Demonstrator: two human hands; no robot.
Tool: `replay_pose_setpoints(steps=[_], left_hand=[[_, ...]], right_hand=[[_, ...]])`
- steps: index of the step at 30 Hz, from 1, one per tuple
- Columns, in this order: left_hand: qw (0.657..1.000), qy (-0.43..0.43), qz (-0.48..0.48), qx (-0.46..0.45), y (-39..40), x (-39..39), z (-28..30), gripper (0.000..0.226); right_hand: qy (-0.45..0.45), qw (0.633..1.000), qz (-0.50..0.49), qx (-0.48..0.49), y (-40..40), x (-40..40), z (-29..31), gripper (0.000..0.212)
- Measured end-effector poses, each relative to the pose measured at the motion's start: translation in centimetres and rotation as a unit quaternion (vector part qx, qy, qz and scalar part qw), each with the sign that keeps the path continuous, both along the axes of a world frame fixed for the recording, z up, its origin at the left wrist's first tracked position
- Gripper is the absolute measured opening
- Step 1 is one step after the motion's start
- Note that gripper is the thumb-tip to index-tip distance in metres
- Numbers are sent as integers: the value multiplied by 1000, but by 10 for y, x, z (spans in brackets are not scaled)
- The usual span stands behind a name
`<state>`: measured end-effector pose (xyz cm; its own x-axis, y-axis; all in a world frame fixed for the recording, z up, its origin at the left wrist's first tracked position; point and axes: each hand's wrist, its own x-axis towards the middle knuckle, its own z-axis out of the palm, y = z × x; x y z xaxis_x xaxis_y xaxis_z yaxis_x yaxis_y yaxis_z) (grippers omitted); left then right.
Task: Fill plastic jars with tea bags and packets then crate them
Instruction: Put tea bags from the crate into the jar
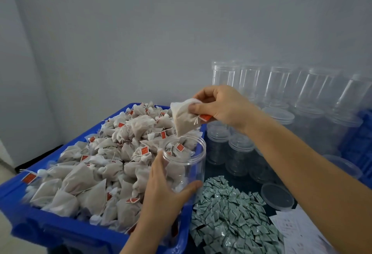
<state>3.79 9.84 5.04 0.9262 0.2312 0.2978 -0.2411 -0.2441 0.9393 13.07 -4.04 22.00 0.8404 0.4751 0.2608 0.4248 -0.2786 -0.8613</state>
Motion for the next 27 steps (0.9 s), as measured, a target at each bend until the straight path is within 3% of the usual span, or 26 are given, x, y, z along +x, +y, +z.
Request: replay_pose_setpoints(steps=[4,10,12,19,25,27], left_hand=[[1000,1,-2,-12,-1,-1,0,117],[1000,4,7,-2,-2,-3,1,118],[1000,5,8,1,-3,-3,1,118],[999,-12,20,36,-3,-4,1,107],[997,-35,22,59,-3,-5,2,102],[997,-40,20,63,-3,-5,2,103]], right_hand=[[-42,990,38,-127,11,-18,-6,12],[-96,929,74,-351,25,-31,-12,4],[-115,901,85,-409,29,-31,-13,11],[-75,852,165,-492,49,-22,-22,13],[-58,761,246,-597,56,-17,-16,6],[-70,731,263,-626,57,-18,-18,16]])
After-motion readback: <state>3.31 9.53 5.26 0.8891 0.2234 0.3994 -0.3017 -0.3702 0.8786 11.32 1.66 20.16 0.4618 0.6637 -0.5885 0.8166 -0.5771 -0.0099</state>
